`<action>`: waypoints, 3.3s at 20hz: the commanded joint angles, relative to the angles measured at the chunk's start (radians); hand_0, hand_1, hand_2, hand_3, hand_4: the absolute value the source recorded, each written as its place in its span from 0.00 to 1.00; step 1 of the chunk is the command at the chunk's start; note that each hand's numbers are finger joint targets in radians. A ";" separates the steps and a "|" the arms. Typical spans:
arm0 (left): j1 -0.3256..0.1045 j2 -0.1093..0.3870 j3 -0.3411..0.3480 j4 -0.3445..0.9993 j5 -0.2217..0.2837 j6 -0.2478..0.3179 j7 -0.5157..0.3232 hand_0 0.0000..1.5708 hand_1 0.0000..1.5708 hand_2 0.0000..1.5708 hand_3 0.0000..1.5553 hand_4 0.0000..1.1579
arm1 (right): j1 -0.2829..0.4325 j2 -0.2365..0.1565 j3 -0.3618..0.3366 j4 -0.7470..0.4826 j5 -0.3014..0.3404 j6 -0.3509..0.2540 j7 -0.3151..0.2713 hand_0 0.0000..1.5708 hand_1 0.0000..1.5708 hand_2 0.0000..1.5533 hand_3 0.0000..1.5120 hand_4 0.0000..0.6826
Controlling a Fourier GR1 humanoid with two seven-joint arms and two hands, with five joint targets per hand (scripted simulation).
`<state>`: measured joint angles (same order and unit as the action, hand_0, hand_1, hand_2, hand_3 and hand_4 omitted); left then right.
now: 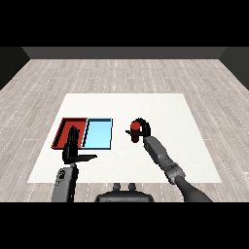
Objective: Pick the red can and put it in the red box
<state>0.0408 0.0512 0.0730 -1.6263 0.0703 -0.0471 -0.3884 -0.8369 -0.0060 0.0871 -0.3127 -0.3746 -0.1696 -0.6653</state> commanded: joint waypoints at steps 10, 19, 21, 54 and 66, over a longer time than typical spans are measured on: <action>-0.075 -0.030 -0.081 0.047 -0.078 0.029 0.059 0.00 0.00 0.00 0.00 0.00 | 0.049 -0.017 0.039 -0.318 0.048 -0.063 0.114 0.92 0.92 0.93 0.93 0.95; -0.202 -0.051 -0.280 0.168 -0.020 0.109 0.110 0.00 0.00 0.00 0.00 0.00 | 0.138 0.006 0.095 -0.481 0.039 -0.108 0.131 0.91 0.91 0.93 0.94 0.96; -0.190 -0.051 -0.350 0.111 -0.013 0.162 0.158 0.00 0.00 0.00 0.00 0.00 | 0.224 0.000 0.121 -0.599 0.062 -0.120 0.170 0.91 0.91 0.93 0.94 0.96; -0.459 -0.051 -0.483 0.335 0.060 0.320 0.223 0.00 0.00 0.00 0.00 0.00 | 0.419 0.006 0.436 -1.054 0.131 -0.276 0.325 0.92 0.92 0.92 0.91 0.90; -0.506 -0.050 -0.642 0.354 0.064 0.554 0.251 0.00 0.00 0.00 0.00 0.37 | 0.348 0.005 0.462 -1.096 0.071 -0.326 0.369 0.95 0.95 0.94 0.93 0.74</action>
<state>-0.4036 0.0195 -0.5173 -1.2782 0.1597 0.3919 -0.2105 -0.4817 -0.0127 0.5306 -1.3594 -0.3153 -0.4648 -0.3331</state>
